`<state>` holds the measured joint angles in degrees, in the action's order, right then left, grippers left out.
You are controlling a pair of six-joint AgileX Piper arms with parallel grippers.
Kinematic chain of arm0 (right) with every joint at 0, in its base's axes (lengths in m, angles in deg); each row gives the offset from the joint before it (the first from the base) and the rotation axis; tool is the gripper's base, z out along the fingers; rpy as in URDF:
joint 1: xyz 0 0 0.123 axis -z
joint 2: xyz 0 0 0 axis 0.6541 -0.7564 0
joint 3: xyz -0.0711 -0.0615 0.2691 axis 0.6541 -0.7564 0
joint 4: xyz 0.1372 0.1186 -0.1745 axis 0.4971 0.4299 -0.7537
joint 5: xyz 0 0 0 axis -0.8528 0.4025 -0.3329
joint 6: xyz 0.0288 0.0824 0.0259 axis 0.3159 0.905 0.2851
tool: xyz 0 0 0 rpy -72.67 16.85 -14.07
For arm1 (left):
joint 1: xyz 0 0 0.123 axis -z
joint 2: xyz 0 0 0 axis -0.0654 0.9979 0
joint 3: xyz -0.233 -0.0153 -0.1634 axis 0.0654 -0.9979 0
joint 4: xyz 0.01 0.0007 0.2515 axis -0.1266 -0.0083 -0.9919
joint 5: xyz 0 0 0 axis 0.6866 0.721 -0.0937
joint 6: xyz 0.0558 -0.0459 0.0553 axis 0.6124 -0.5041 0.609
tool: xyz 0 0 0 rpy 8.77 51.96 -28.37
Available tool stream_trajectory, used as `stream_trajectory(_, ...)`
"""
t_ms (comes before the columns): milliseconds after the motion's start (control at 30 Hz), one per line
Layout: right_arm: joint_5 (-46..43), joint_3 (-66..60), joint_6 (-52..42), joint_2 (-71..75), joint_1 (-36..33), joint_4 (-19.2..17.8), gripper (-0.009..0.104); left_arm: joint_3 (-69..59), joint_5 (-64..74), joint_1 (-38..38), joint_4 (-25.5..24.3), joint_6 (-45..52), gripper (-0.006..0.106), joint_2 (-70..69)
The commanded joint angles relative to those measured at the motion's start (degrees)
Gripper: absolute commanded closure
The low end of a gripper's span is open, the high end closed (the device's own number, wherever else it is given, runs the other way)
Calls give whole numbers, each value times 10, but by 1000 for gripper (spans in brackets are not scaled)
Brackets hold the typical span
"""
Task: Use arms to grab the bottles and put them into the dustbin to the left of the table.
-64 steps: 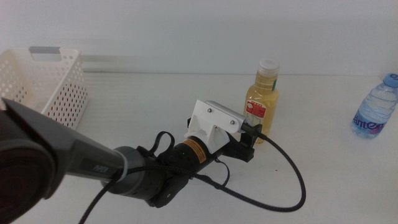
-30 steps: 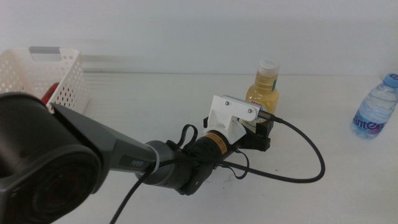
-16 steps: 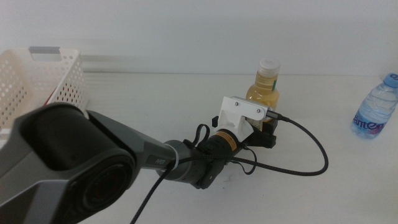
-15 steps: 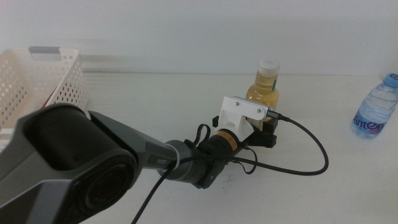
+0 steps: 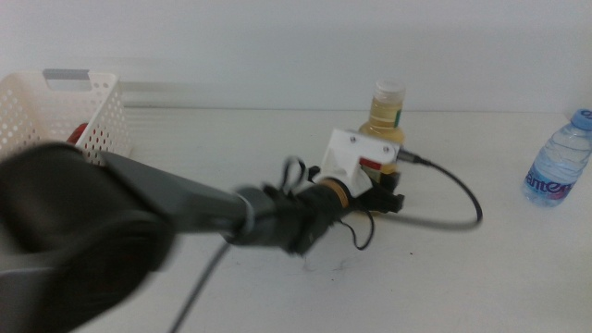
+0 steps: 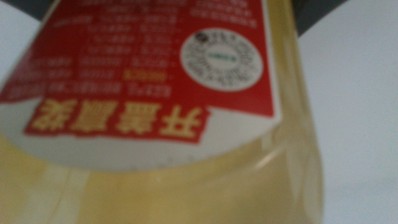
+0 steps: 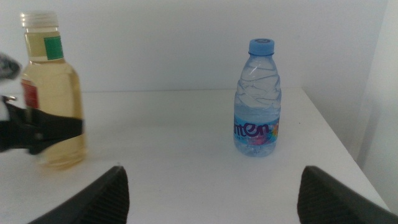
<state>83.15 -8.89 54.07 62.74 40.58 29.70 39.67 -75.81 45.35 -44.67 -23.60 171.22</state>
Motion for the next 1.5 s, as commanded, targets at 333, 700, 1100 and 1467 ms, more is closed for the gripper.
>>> stream_trajectory(333, -5, -2, -3, 2, 3, -4, 14, 43, 799, -91, -44, 65, 102, -334)
stream_trajectory(700, -5, -2, -3, 2, 3, -4, 14, 352, 984, -453, 3, 222, 102, -286)
stream_trajectory(1100, -5, -2, -3, 2, 3, -4, 14, 357, 984, -530, -10, 263, 100, -113)
stream_trajectory(1467, -5, -2, -3, 2, 3, -4, 14, 357, 965, -530, -42, 216, 18, -47)
